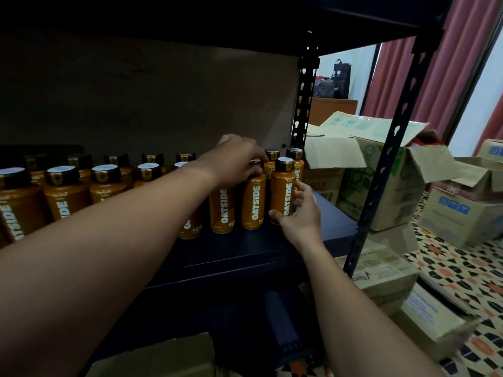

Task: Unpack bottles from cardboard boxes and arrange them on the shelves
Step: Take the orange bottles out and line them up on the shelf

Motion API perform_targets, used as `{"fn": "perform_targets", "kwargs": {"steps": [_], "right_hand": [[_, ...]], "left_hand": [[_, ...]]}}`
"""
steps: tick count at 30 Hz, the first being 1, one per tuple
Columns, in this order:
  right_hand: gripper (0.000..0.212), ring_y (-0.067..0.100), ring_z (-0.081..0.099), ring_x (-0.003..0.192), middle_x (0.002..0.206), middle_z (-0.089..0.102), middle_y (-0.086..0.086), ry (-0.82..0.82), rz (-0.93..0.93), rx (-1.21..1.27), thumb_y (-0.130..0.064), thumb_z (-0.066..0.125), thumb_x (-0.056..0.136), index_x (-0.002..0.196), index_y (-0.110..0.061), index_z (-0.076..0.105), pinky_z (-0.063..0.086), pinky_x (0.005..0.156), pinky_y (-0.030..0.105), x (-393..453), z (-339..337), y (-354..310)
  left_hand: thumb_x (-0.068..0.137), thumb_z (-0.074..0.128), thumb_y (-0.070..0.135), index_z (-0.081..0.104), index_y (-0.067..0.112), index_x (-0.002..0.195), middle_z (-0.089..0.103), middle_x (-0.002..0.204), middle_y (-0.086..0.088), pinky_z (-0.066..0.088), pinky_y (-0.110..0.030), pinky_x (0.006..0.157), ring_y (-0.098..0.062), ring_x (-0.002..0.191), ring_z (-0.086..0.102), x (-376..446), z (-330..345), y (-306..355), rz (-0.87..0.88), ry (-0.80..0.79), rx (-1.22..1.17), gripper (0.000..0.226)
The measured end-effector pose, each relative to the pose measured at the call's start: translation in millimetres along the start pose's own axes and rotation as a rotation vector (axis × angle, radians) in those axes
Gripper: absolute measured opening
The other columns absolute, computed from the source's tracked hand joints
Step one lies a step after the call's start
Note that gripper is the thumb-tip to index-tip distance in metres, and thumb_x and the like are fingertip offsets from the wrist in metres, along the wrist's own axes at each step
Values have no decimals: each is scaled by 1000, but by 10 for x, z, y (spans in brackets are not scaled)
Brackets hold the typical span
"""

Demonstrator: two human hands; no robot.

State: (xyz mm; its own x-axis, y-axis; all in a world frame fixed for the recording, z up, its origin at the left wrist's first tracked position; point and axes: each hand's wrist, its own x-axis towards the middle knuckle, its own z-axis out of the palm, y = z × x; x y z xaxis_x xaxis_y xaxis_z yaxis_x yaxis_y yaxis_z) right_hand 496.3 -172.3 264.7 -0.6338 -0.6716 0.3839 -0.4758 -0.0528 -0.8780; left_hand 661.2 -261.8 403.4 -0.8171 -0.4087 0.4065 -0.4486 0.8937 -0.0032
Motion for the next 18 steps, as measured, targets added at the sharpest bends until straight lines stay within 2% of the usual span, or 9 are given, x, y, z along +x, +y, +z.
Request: {"fn": "perform_targets", "kwargs": {"steps": [5, 10, 13, 16, 18], "right_hand": [[90, 17, 49, 128, 142, 48, 0, 9, 4, -3, -15, 87, 77, 149, -31, 36, 48, 99, 32, -7, 4, -1], [90, 15, 50, 126, 140, 49, -1, 12, -9, 1, -15, 88, 76, 148, -31, 36, 43, 90, 24, -10, 2, 3], [91, 15, 50, 123, 138, 48, -1, 15, -20, -13, -16, 89, 75, 148, -32, 35, 46, 93, 28, -18, -1, -8], [97, 16, 48, 126, 142, 44, 0, 25, -26, -1, -16, 90, 73, 148, -34, 31, 44, 95, 28, -43, -9, -40], [97, 15, 46, 128, 142, 41, -1, 71, -41, -7, -18, 89, 73, 148, -36, 30, 42, 97, 29, -128, -7, -61]], "left_hand": [[101, 59, 34, 61, 31, 134, 60, 134, 4, 30, -46, 117, -21, 132, 49, 11, 25, -37, 9, 5, -6, 34], [101, 58, 35, 61, 31, 135, 60, 134, 4, 29, -46, 117, -21, 132, 49, 17, 61, -61, 16, 26, 15, 34], [100, 57, 38, 58, 34, 137, 58, 139, 7, 18, -46, 121, -21, 139, 43, -16, 82, -73, 17, 40, 36, 37], [100, 58, 33, 52, 30, 144, 49, 149, 7, 3, -37, 123, -13, 144, 35, -166, 105, -30, 49, 122, 54, 44], [100, 59, 30, 51, 27, 146, 47, 151, 5, 4, -35, 122, -15, 145, 34, -339, 123, 6, 66, 220, 31, 47]]}}
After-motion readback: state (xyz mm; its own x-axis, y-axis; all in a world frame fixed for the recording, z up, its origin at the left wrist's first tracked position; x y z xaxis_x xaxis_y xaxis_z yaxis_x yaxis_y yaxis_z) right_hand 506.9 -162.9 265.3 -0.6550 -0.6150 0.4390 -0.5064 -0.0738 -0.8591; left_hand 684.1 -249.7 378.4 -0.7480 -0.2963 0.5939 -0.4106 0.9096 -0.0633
